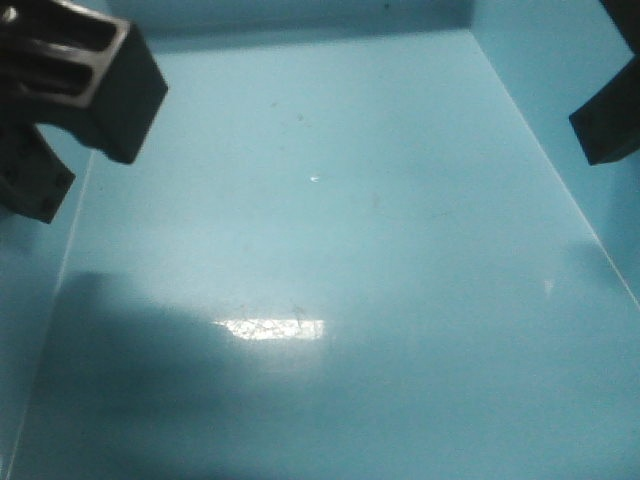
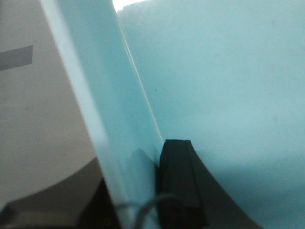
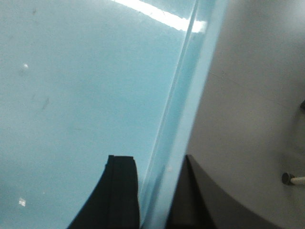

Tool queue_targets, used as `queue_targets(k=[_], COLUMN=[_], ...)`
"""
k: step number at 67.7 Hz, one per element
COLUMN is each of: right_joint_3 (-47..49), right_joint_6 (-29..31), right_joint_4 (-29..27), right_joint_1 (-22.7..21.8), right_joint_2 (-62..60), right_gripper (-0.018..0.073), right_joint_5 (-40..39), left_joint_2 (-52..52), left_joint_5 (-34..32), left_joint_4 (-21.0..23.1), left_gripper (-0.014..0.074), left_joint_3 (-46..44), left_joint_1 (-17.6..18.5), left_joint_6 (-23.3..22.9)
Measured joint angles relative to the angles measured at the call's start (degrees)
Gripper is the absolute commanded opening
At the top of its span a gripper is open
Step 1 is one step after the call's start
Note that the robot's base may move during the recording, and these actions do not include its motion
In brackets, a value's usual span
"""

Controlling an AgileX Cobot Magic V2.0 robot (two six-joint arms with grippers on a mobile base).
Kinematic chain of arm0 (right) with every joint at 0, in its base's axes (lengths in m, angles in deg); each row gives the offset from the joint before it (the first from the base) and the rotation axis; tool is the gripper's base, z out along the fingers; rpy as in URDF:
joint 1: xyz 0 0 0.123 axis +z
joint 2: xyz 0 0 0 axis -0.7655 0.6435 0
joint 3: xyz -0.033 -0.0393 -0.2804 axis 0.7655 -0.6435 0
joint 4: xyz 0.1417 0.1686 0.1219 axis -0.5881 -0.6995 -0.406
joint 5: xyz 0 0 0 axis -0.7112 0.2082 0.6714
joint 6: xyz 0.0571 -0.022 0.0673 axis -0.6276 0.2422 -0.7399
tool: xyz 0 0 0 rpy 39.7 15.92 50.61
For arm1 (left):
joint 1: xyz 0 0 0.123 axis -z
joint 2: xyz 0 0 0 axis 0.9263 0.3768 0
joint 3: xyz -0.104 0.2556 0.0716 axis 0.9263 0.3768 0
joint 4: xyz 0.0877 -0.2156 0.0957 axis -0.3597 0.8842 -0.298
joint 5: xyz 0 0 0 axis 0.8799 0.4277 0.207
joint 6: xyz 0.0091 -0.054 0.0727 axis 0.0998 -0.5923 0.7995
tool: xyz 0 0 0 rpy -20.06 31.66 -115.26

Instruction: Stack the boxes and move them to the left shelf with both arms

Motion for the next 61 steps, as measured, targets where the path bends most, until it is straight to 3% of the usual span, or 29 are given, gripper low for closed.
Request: queue_targets(k=[61], right_joint_3=[0.00], right_joint_6=[0.00], right_joint_4=[0.00], right_joint_1=[0.00], right_joint_2=[0.00], right_gripper=[0.0037], right_joint_5=[0.11], left_joint_2=[0.00], left_joint_5=[-0.13], left_joint_4=[0.00], left_gripper=[-0.0003], left_joint_3=[0.00], left_joint_1=[0.00], left_joint_6=[0.00])
